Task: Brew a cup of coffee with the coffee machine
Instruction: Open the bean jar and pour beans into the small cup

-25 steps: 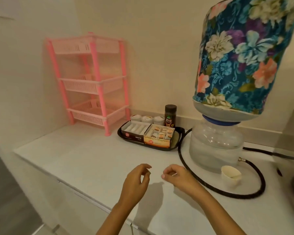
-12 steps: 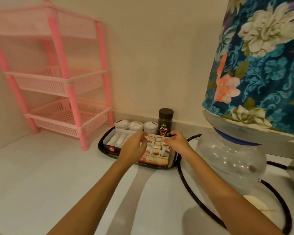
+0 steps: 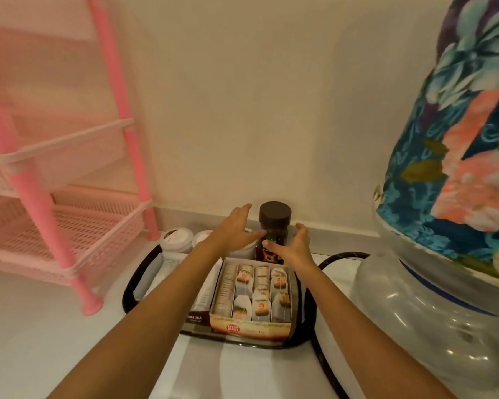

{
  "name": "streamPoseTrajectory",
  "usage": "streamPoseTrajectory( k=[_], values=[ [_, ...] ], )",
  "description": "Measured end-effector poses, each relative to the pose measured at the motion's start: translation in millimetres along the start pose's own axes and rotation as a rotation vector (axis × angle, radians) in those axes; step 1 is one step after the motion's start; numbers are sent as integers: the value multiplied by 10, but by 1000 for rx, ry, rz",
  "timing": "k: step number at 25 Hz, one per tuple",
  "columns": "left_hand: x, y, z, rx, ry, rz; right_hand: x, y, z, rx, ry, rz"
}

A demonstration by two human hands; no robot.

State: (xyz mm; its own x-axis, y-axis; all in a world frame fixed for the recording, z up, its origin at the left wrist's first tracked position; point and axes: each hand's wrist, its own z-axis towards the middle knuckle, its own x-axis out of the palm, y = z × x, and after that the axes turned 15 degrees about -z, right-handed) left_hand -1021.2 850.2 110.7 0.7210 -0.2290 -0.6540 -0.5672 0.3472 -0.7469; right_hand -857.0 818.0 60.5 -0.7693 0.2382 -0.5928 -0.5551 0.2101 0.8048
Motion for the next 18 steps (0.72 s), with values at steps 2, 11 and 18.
streamPoseTrajectory(
  k=[2, 11, 18],
  values=[
    [7, -30, 267, 12, 89, -52, 49, 1, 159, -30, 37, 67],
    [236, 88, 900, 151, 156, -169, 248, -119, 542, -105, -12, 96],
    [-79, -246, 735, 346, 52, -149, -94, 231, 343, -304, -165, 63]
  ],
)
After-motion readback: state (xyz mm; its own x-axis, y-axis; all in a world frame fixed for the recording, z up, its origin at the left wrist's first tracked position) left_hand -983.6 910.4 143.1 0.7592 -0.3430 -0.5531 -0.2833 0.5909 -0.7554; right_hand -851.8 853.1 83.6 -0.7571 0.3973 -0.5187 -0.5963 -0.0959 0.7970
